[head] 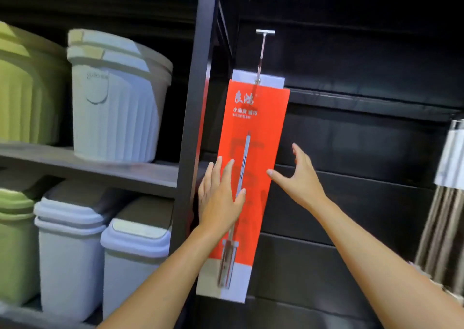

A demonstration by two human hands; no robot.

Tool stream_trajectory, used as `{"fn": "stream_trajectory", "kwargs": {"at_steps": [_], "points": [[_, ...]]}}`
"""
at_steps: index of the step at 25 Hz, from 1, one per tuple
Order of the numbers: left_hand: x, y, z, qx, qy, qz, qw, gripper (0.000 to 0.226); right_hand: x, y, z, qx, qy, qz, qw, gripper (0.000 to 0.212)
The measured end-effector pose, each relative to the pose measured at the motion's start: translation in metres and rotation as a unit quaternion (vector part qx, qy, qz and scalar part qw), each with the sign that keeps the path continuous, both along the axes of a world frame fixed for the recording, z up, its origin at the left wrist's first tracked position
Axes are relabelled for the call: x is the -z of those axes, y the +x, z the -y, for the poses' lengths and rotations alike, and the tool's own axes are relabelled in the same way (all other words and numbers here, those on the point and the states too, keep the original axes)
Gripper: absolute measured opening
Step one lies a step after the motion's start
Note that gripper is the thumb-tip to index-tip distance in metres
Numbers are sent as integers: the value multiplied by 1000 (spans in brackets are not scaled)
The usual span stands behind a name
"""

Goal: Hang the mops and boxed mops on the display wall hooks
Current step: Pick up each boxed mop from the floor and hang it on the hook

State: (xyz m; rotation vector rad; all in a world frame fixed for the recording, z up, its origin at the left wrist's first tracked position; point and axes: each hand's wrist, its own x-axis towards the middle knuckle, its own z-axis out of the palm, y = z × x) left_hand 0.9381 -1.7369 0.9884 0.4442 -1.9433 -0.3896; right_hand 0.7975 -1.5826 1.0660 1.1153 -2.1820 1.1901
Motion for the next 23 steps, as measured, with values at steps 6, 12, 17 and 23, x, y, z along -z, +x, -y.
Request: {"fn": "stream_trajectory", "kwargs": {"at_steps": [6, 12, 17, 23], "points": [[111, 9, -47, -7, -42, 203, 978, 78, 137, 13, -90, 57, 119, 58, 989, 102], [195, 4, -167, 67, -92, 338, 934, 74, 254, 28, -232, 123, 229, 87, 962, 97], [254, -7, -309, 158, -172, 424, 875, 77, 319, 51, -406, 208, 277, 116, 931, 100], [301, -14, -520, 306, -241, 443, 808, 78, 371, 114, -631, 317, 293, 219, 875, 92]]}}
